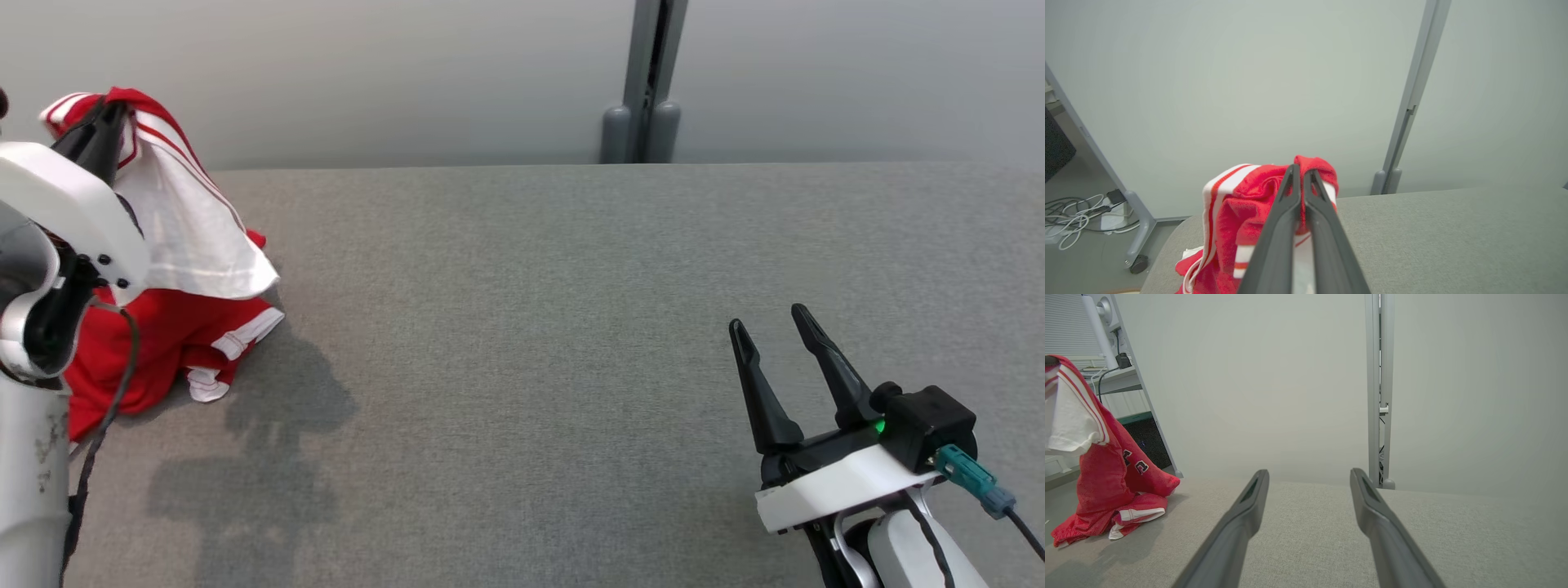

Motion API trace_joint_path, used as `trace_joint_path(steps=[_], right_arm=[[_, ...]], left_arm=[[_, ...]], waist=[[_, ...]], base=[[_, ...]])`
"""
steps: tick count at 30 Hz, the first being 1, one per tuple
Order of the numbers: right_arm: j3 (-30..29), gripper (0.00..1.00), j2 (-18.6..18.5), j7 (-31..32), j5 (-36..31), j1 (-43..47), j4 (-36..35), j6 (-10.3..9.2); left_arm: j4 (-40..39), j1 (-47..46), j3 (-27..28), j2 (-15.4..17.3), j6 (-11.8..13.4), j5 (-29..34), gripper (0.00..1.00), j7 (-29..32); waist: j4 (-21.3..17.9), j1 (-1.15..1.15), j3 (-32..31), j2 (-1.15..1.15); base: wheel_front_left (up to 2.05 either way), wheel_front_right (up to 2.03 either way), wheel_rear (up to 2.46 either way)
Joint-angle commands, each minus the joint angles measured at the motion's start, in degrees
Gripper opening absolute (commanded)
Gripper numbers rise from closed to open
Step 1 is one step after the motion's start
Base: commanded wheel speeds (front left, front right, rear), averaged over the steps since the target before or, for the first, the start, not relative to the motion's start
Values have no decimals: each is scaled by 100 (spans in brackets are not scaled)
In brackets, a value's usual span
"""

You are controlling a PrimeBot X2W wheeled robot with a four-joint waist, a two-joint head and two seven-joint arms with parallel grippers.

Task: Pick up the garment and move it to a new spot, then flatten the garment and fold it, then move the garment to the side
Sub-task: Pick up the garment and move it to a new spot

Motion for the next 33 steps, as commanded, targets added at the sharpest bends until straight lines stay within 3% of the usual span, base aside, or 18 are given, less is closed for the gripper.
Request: trace_joint_path(steps=[1, 9, 18, 29, 33], right_arm=[[-19, 100, -14, -42, 18, 63, 4, 9], [-173, 100, -54, -56, 46, 104, -30, 9], [-436, 100, -116, -60, 36, 156, -141, 9], [-419, 100, -58, -61, 17, 124, -188, 9], [-404, 100, -66, -57, 0, 79, -172, 9]], left_arm=[[-267, 97, -41, -38, 37, -68, 0, 113], [-1640, 329, -608, -555, 106, -225, 0, 733], [-2249, -4, -879, -1226, 180, -513, 0, 484], [-1454, 1271, -642, -1071, 236, -611, 0, 140], [-647, 1826, -542, -901, 179, -413, 0, -478]], waist=[[-314, 0, -213, 0], [-1021, 0, -367, 0], [-1347, 0, -312, 0], [-1285, 0, -25, 0], [-1248, 0, 87, 0]], base=[[0, 0, 0], [0, 0, 0], [0, 0, 0], [0, 0, 0], [0, 0, 0]])
